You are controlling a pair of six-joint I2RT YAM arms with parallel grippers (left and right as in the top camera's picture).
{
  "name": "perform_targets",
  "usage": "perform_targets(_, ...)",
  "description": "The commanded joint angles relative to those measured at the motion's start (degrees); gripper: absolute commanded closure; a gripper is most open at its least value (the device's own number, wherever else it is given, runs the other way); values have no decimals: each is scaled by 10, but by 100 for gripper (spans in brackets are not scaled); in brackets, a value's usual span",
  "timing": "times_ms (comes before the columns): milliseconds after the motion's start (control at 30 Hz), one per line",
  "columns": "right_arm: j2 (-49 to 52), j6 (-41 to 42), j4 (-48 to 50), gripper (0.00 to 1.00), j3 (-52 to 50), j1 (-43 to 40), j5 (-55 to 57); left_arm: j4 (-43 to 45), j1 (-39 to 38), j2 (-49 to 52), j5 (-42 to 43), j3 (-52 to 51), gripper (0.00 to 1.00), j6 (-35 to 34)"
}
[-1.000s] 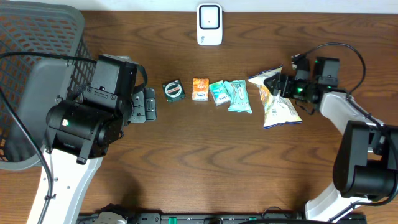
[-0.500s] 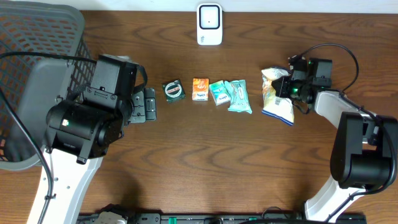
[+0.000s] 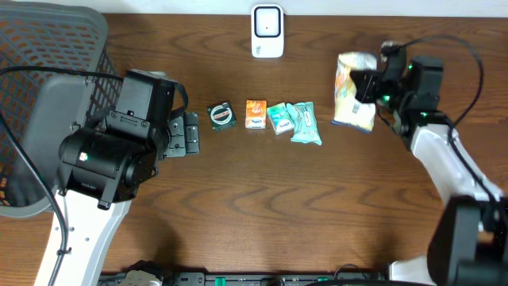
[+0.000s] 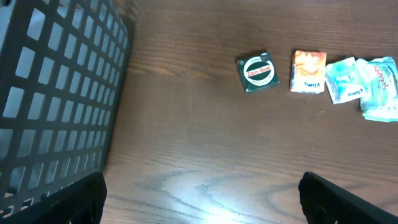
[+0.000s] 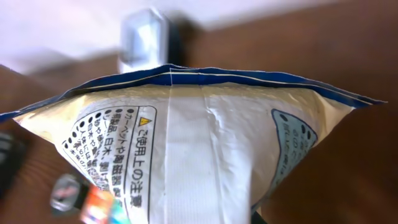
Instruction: Scan the item barcode
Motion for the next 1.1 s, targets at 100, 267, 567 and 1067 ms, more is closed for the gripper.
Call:
perform_targets(100,-80,15,47,99,3,54,-20,-2,3,3,-10,5,2,5)
perform_targets(267,-92,15,88,99,3,89,-20,-2,3,3,-10,5,2,5)
perform_targets(567,-92,37,121,99,3,128,-17,-2,3,3,-10,5,2,5)
perform_targets(1067,-92,120,135,99,3,213,70,-2,3,3,-10,5,2,5)
